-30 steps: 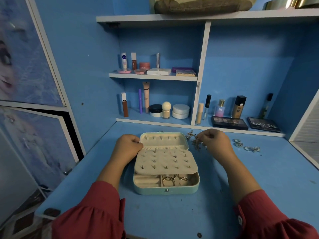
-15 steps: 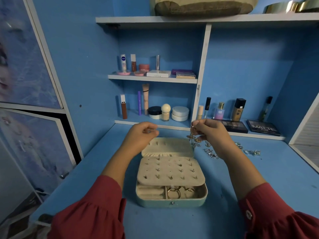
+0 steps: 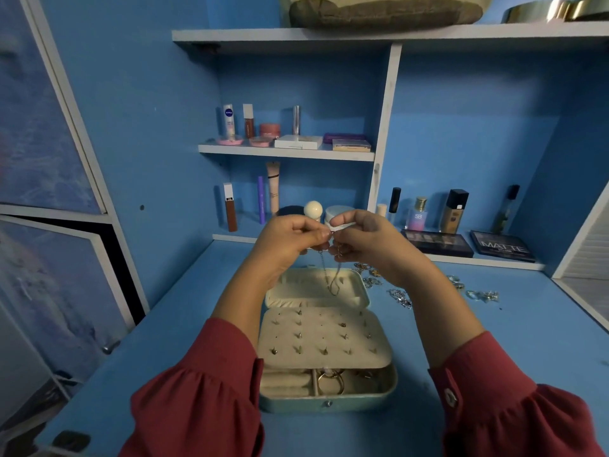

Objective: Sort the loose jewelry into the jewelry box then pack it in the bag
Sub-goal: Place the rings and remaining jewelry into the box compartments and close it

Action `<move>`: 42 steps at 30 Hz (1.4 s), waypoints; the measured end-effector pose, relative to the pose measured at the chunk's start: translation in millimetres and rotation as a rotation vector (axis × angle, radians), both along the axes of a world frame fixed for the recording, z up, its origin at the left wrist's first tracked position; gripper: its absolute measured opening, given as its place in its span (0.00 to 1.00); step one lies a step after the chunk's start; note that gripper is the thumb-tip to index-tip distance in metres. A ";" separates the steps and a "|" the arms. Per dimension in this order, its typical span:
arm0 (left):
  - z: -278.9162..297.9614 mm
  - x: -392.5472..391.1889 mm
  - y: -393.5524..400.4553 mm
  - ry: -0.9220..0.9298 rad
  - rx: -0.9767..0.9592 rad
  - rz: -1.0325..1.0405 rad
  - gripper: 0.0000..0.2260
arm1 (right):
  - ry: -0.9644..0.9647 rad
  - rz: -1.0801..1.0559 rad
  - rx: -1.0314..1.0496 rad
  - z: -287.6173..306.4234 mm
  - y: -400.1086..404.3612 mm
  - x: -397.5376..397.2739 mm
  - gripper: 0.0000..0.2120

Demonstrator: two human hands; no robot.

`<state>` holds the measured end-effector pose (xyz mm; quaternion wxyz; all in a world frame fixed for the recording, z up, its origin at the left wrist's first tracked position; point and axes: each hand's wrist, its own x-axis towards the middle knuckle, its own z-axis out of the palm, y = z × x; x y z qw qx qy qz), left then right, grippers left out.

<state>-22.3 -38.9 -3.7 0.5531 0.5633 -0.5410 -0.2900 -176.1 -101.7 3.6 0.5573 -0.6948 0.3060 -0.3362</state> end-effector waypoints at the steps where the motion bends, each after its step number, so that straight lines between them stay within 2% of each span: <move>1: -2.2 0.6 0.4 0.020 -0.005 0.001 0.03 | 0.001 0.006 0.025 -2.3 -0.3 0.9 0.07; 6: -11.8 3.0 0.1 0.147 -0.056 0.040 0.03 | 0.126 0.010 0.001 -14.4 -2.0 2.1 0.04; 10: -16.8 15.1 -0.5 0.270 -0.047 0.137 0.04 | 0.134 -0.023 0.053 -20.8 -9.8 1.6 0.03; 14: -21.0 27.7 0.9 0.362 -0.026 0.170 0.04 | 0.036 -0.054 0.087 -22.6 -16.0 4.1 0.03; 17: -23.3 33.3 0.2 0.440 0.000 0.172 0.04 | -0.128 -0.037 0.196 -21.1 -16.1 8.9 0.04; 21: -26.7 35.9 -0.4 0.303 0.098 0.136 0.10 | -0.284 -0.036 0.273 -15.9 -14.5 14.1 0.05; 27: -29.1 29.3 -0.8 -0.040 0.248 -0.008 0.03 | -0.096 -0.073 0.061 -12.2 -8.4 19.7 0.05; 32: -31.8 28.3 -0.2 -0.199 0.296 -0.057 0.02 | 0.161 -0.120 -0.162 -11.2 -5.8 23.1 0.04; 34: -30.6 28.6 0.8 -0.153 0.256 -0.100 0.07 | 0.241 -0.118 -0.242 -10.7 -3.0 25.3 0.06; 37: -28.0 25.8 2.5 0.022 0.160 -0.138 0.10 | 0.343 -0.100 -0.346 -9.4 3.2 28.4 0.05; 42: -29.2 32.4 3.0 0.018 0.132 -0.030 0.05 | 0.340 -0.095 -0.266 -11.6 5.1 30.5 0.05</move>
